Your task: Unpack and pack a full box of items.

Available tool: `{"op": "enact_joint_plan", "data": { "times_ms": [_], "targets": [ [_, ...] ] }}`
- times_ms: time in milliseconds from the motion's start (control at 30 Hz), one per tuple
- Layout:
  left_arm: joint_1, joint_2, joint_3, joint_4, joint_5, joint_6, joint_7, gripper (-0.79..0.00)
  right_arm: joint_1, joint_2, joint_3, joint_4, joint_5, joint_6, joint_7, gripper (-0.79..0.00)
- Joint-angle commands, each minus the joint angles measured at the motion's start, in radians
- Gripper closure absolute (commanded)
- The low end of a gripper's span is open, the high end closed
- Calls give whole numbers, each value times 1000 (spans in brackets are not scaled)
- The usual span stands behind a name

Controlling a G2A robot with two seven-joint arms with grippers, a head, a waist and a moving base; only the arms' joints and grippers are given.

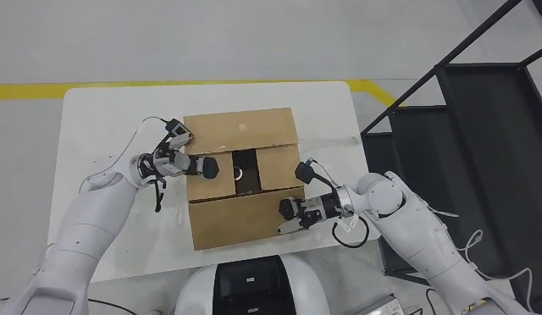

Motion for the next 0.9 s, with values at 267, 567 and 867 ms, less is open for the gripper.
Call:
{"op": "enact_joint_plan", "data": {
  "times_ms": [267, 567, 867],
  "targets": [
    [-19, 24, 16, 65, 2, -46, 0, -785, 0, 0, 0, 0, 0, 0, 0, -785],
    [0, 51, -18, 84, -8, -121, 0, -785, 0, 0, 0, 0, 0, 0, 0, -785],
    [-56, 12, -8, 159, -47, -169, 46, -785, 0, 0, 0, 0, 0, 0, 0, -785]
  ]
}}
